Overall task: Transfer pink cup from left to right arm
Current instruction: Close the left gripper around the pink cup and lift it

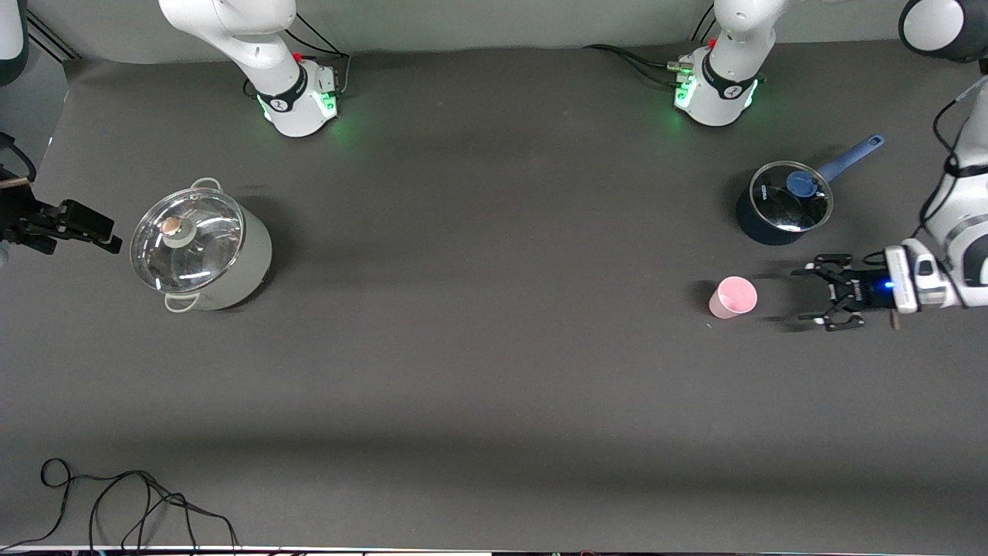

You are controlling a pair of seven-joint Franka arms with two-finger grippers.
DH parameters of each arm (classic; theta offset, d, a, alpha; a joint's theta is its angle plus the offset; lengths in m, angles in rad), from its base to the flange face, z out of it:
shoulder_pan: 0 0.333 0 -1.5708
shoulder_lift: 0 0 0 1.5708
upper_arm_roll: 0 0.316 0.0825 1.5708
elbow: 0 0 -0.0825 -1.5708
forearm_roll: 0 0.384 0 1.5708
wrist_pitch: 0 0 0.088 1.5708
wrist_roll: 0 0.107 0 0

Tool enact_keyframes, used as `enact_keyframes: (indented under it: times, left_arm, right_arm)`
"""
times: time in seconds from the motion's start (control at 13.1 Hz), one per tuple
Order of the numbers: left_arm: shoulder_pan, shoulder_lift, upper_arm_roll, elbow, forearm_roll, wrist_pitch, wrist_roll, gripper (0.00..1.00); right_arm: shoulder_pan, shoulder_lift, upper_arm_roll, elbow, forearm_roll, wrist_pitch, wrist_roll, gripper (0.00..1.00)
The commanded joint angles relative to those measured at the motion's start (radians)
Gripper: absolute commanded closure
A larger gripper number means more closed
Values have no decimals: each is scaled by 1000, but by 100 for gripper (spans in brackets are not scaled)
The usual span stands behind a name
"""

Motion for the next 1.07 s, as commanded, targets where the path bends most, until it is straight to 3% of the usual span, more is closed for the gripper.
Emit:
enact_keyframes:
  times: [0.0,0.46,0.69,0.84,1.0]
  left_arm:
    - [-10,60,-5,-22,-77,-4,110,3]
    - [-75,71,-5,-72,-168,24,231,3]
    - [-107,80,-5,-72,-200,28,247,2]
    - [-118,92,-5,-77,-218,31,277,2]
    - [-133,97,-7,-77,-228,33,291,3]
  right_arm:
    - [-4,4,-1,9,-8,-42,-15,0]
    - [-5,2,-11,6,-39,-76,-2,0]
    - [2,-33,-92,4,-24,-153,-18,0]
    - [4,-62,-92,6,-37,-154,-18,0]
    - [4,-3,-90,18,-25,-131,-16,0]
